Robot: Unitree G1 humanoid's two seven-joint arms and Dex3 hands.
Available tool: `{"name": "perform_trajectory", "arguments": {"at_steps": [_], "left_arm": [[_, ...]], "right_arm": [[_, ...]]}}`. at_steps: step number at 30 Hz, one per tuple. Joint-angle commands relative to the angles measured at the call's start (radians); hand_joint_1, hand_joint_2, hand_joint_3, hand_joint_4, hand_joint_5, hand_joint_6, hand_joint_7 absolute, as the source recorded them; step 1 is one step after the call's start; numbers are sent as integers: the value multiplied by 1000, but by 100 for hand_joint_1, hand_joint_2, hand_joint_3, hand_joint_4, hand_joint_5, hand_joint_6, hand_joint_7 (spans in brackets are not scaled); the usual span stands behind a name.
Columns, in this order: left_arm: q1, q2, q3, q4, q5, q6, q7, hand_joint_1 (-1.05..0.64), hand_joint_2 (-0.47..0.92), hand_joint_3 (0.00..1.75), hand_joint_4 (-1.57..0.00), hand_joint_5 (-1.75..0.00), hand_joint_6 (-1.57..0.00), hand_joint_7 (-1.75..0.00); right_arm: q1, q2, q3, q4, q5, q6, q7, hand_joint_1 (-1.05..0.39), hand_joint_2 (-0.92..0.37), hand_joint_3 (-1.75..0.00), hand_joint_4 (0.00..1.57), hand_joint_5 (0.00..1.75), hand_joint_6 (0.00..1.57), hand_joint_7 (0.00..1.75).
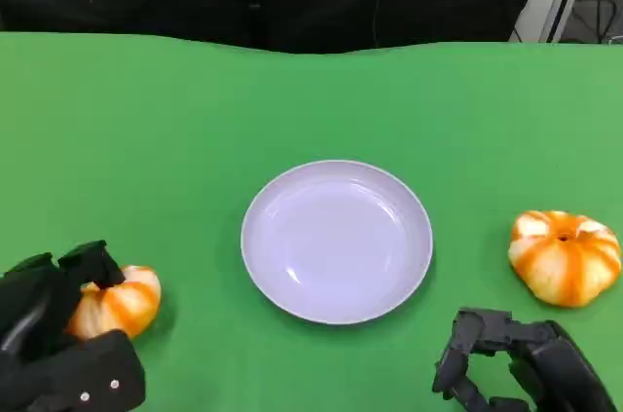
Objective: Grasp the bread from the table and place it into the plate.
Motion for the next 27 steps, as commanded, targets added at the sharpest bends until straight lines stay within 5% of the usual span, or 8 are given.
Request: {"name": "perform_trajectory", "arguments": {"at_steps": [1,27], "left_arm": [[8,5,20,17,-9,-48,60,-9,82,1,-67,-175,-49,-175],[86,-13,49,-459,50,-40,29,-8,84,0,-57,-175,-48,-170]], "right_arm": [[5,-8,-3,-6,9,5,-1,-24,-62,-91,79,156,79,132],[-12,-3,0,22,1,0,-1,-24,-63,-90,80,155,78,132]]}}
